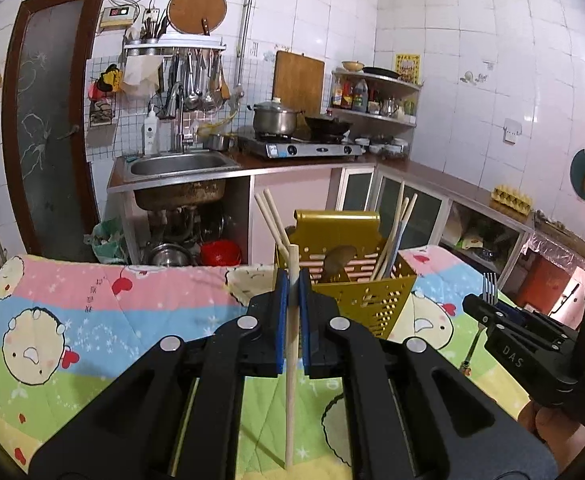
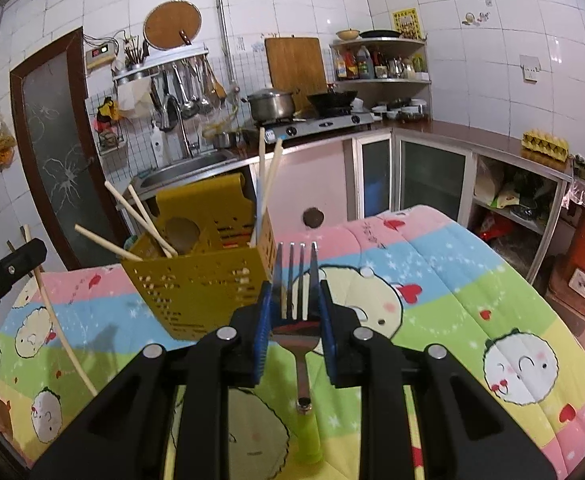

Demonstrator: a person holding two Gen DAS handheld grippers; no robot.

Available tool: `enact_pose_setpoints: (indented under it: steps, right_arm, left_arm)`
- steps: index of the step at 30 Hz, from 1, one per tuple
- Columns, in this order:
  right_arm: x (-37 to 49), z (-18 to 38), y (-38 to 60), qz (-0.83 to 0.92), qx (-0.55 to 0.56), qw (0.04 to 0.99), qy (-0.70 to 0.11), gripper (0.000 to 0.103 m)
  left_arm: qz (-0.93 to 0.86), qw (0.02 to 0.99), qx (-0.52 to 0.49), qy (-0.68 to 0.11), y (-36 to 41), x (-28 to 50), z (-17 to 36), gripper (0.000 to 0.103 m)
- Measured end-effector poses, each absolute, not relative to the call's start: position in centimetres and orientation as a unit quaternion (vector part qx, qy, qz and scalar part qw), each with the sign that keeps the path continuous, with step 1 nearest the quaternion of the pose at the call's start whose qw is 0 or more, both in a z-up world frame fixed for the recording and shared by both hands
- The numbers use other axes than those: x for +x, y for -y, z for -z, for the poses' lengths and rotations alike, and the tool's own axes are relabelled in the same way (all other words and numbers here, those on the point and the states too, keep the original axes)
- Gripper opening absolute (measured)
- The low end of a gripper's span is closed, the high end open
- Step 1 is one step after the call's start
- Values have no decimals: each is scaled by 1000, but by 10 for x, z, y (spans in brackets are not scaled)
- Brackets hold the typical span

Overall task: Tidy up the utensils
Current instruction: 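Lift the chopstick over the yellow holder while the right tool carries the fork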

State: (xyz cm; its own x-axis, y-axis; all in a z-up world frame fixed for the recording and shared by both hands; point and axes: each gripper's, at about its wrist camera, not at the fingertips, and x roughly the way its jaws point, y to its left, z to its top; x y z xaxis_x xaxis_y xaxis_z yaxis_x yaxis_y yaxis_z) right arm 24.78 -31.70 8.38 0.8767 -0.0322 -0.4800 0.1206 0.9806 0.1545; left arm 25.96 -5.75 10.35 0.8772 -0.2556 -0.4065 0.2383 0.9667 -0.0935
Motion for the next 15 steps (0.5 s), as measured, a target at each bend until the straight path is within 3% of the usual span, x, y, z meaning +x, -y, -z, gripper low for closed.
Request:
enact_pose_setpoints:
  steps: [15]
  right_arm:
    - [269, -78, 314, 28, 90, 969, -228, 23]
  left_arm:
    - [136, 972, -23, -191, 52, 274, -107, 4]
